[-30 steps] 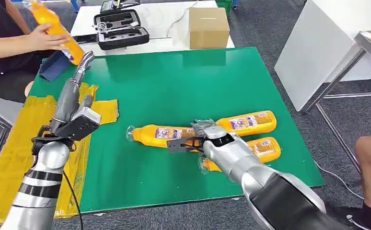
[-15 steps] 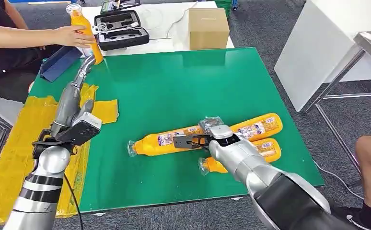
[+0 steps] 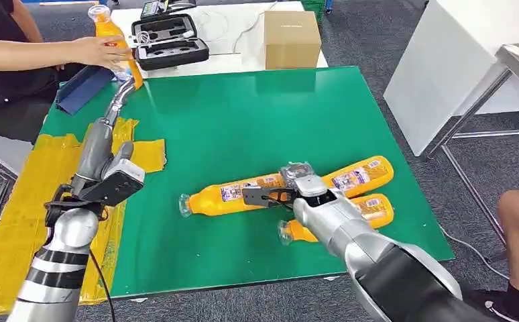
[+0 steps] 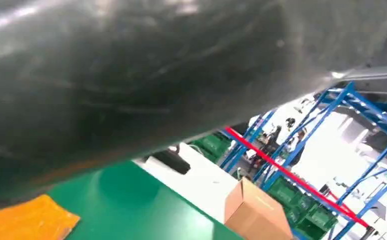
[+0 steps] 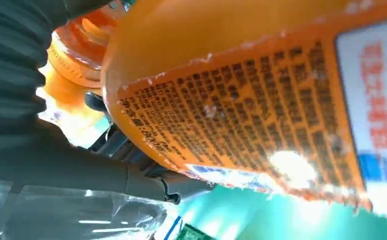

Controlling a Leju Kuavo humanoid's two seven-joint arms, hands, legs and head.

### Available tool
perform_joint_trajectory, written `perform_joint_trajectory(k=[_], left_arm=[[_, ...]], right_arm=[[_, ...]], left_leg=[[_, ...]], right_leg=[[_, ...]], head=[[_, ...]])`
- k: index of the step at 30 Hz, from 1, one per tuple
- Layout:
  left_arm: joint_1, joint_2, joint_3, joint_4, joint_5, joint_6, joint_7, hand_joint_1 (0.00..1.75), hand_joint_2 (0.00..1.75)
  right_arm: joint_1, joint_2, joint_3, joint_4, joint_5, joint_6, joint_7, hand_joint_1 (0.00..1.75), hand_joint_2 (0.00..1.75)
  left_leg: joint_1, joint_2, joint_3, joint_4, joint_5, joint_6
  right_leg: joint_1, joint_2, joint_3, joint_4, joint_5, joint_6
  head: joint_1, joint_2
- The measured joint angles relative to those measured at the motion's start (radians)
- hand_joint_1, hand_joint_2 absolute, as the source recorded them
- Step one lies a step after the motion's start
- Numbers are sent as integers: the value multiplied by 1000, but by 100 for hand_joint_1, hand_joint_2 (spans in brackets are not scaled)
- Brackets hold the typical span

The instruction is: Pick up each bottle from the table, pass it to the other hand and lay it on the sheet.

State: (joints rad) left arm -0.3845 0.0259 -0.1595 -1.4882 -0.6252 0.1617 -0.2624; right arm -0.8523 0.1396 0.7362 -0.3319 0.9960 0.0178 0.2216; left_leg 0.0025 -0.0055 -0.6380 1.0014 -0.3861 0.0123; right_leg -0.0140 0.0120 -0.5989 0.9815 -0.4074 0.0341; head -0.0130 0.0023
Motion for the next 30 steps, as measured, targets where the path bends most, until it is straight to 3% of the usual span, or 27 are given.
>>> perform_joint_trajectory(k=[3,4,6,7,25,28,30], left_arm=[[20,-7,6,-11,20,-25,22,0,0],[26,-9,10,-12,25,-30,27,0,0],[33,-13,16,-12,35,-39,30,0,0],[35,-15,19,-12,37,-41,31,0,0],[35,-26,32,-12,42,-58,26,0,0],[35,-26,32,-12,42,-58,26,0,0],[36,-26,32,-16,42,-59,26,0,0]], right_arm=[[3,-2,-32,-17,0,-53,0,169,175],[1,-3,-46,-24,0,-56,0,0,175],[1,-4,-64,-34,8,-55,0,0,175],[1,-5,-69,-38,14,-52,2,0,0],[-12,-10,-105,-40,96,48,46,0,0],[-15,-11,-108,-40,136,20,57,0,0],[-20,-14,-108,-44,175,-61,76,0,0]], left_leg=[[0,0,0,0,0,0],[0,0,0,0,0,0],[0,0,0,0,0,0],[0,0,-1,0,0,0],[0,0,0,0,0,0],[0,0,-1,0,0,0],[0,0,-1,0,0,0]], right_leg=[[0,0,-1,0,0,0],[0,0,-1,0,0,0],[0,0,-1,0,0,0],[0,0,-1,0,0,0],[0,0,-1,0,0,0],[0,0,-1,0,0,0],[0,0,-1,0,0,0]], head=[[0,0],[0,0],[0,0],[0,0],[0,0],[0,0],[0,0]])
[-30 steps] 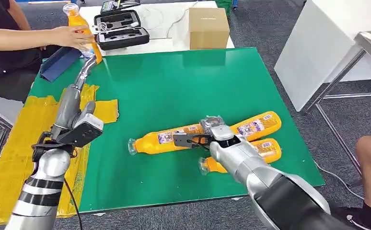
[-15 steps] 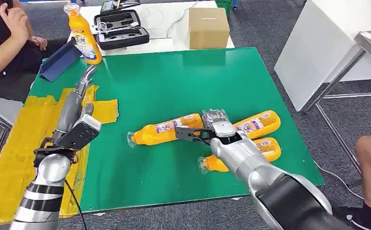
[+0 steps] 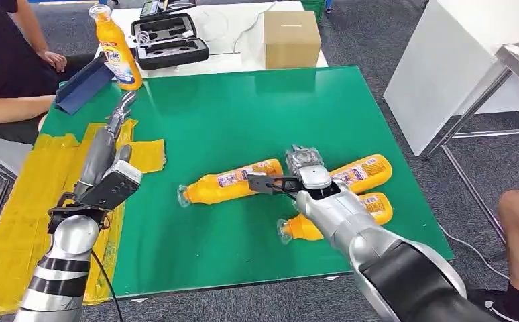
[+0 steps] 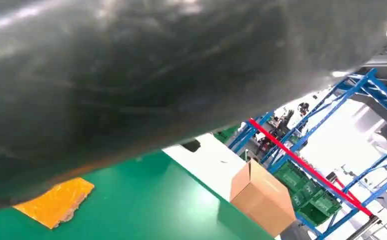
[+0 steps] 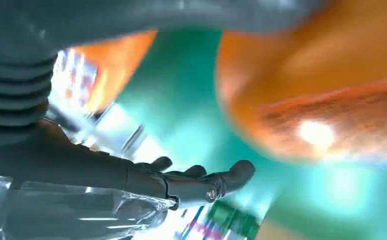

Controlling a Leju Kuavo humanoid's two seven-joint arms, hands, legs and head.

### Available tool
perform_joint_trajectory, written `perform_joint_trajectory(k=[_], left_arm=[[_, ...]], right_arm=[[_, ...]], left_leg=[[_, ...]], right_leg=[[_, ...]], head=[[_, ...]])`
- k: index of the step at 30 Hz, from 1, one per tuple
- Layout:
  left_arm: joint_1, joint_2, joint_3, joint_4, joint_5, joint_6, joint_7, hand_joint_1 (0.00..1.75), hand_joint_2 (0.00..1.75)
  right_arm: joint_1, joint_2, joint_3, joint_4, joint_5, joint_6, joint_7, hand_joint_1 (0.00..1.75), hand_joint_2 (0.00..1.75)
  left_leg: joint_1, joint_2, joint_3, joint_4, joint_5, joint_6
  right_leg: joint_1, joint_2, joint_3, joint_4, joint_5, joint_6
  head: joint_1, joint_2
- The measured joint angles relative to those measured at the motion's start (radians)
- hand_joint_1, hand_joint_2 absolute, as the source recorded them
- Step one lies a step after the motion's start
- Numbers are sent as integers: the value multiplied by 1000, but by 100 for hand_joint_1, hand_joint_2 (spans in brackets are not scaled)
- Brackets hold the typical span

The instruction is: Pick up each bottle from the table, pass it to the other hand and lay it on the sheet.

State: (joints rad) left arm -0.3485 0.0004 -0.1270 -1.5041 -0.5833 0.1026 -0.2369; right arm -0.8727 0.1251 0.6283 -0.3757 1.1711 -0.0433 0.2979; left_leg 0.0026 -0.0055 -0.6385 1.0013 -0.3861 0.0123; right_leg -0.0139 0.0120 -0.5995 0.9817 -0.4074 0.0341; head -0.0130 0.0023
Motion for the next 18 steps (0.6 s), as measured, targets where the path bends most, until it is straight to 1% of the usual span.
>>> perform_joint_trajectory(k=[2,4,7,8,11,14,18], left_arm=[[1,-1,0,-3,1,-3,0,0,0],[1,-2,0,-5,1,-5,0,0,0],[2,-6,0,-9,1,-6,-1,0,0],[2,-7,0,-9,1,-6,-1,0,0],[2,-7,0,-10,2,-9,-2,0,0],[0,-9,0,-10,3,-19,-6,0,0],[-15,-18,-3,-6,5,-27,-13,0,0]], right_arm=[[-14,-4,-9,-15,-6,-40,-22,0,0],[-33,-2,-28,-28,-21,-36,-49,0,0],[-48,1,-42,-39,-26,-32,-59,0,0],[-49,2,-46,-43,-26,-32,-60,0,175],[-50,7,-53,-52,-17,-32,-93,0,175],[-50,36,-51,-58,13,-26,-143,0,175],[-51,98,-29,-60,26,47,-185,0,175]], left_leg=[[0,0,0,0,0,0],[0,0,0,0,0,0],[0,-1,0,0,0,0],[0,-1,0,0,0,0],[0,0,0,0,0,0],[0,1,0,0,0,0],[1,1,0,0,0,0]], right_leg=[[0,0,0,0,0,0],[0,0,0,0,0,0],[0,0,0,0,0,0],[0,0,0,0,0,0],[0,0,0,0,0,0],[0,2,-1,0,0,0],[0,2,-2,0,0,0]], head=[[0,0],[0,0],[0,0],[0,0],[0,0],[0,0],[0,0]])
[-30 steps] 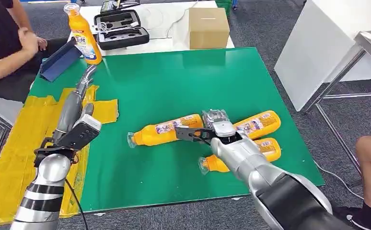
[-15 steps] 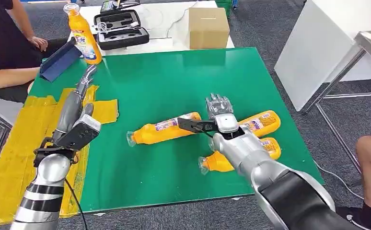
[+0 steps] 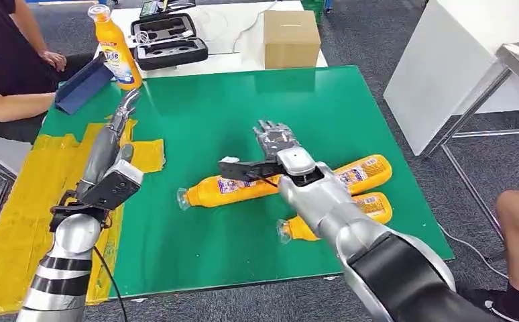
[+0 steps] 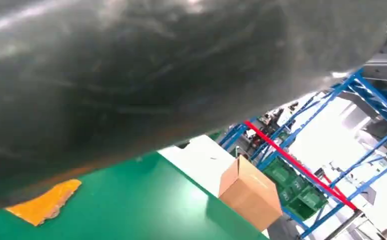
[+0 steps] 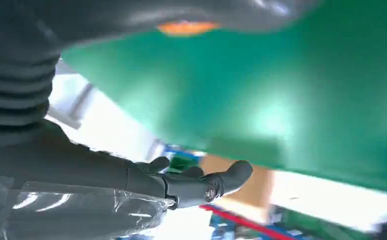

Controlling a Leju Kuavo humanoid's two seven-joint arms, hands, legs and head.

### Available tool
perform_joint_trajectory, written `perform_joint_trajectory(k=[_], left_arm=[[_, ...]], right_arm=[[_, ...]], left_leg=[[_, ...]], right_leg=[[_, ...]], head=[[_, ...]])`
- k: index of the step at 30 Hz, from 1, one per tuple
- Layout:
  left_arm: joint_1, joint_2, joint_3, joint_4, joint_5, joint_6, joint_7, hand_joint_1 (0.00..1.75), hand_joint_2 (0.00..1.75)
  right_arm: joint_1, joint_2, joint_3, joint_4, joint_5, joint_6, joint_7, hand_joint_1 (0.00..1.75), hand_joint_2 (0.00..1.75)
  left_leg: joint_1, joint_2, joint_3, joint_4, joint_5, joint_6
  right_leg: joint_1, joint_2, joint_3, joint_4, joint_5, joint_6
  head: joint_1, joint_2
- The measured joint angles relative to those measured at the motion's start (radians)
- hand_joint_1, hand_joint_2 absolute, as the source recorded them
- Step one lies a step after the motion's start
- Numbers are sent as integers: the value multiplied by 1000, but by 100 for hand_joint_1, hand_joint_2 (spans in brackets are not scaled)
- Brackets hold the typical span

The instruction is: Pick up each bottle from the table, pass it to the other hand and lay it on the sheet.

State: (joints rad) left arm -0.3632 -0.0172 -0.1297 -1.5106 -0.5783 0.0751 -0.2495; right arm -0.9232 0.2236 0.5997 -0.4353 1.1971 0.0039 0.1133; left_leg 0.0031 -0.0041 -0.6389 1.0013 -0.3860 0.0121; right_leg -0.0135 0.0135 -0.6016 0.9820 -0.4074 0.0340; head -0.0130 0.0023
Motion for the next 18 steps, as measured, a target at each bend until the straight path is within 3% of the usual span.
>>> perform_joint_trajectory(k=[5,18], left_arm=[[-26,0,-2,21,8,-1,-11,0,0],[-44,0,-5,58,24,8,-23,0,0]], right_arm=[[1,46,19,18,-26,60,-32,0,175],[2,65,50,59,-14,117,-18,0,175]], left_leg=[[0,0,0,0,0,0],[0,0,0,0,0,0]], right_leg=[[0,0,0,0,0,0],[0,0,0,0,0,0]], head=[[0,0],[0,0]])
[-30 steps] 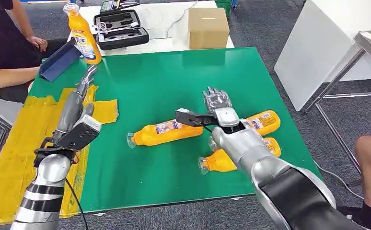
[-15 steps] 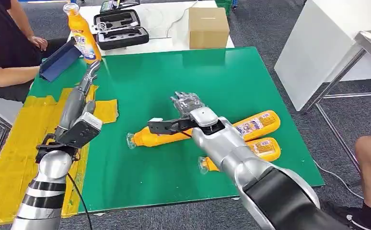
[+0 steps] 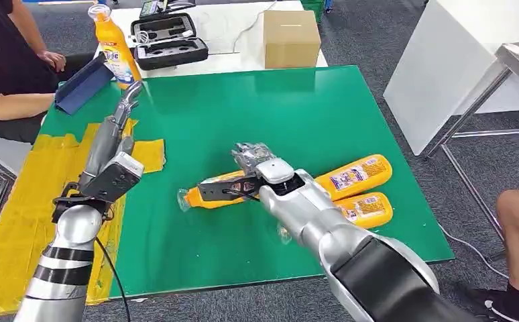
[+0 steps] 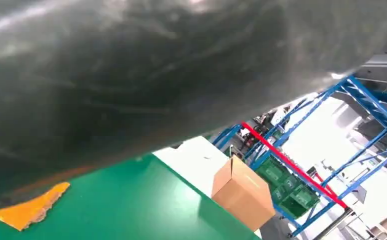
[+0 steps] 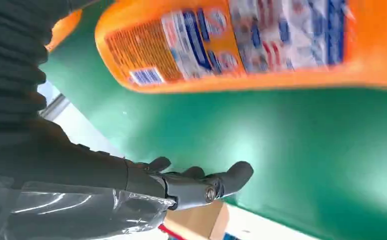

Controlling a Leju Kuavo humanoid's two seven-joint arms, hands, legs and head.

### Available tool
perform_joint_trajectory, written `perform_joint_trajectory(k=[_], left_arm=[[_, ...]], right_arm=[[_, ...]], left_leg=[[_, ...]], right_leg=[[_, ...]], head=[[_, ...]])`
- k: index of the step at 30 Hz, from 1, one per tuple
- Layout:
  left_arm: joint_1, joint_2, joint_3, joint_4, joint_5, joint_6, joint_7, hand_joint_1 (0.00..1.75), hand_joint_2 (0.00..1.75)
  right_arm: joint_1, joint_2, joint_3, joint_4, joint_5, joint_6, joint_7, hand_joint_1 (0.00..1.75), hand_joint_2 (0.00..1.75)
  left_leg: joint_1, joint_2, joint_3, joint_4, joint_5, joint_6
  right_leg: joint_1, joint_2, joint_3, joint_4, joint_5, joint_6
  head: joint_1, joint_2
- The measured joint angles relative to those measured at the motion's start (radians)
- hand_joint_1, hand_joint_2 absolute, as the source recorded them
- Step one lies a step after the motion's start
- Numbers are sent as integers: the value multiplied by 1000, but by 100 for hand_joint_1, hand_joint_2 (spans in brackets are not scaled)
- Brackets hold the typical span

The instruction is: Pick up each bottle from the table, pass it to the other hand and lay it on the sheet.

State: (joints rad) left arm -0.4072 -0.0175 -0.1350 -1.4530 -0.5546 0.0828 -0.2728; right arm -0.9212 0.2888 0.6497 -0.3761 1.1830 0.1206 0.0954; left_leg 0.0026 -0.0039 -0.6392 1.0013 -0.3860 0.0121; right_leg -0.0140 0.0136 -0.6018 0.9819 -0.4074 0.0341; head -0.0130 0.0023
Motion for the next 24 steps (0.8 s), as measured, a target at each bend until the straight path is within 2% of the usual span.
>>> perform_joint_trajectory(k=[8,24], left_arm=[[-7,1,0,29,13,11,-9,0,0],[-15,4,0,50,26,14,-10,0,0]], right_arm=[[10,-31,35,43,34,63,60,0,175],[50,-98,37,75,28,108,88,0,175]], left_leg=[[0,0,0,0,0,0],[0,0,0,0,0,0]], right_leg=[[0,0,0,0,0,0],[0,0,0,0,0,0]], head=[[0,0],[0,0]])
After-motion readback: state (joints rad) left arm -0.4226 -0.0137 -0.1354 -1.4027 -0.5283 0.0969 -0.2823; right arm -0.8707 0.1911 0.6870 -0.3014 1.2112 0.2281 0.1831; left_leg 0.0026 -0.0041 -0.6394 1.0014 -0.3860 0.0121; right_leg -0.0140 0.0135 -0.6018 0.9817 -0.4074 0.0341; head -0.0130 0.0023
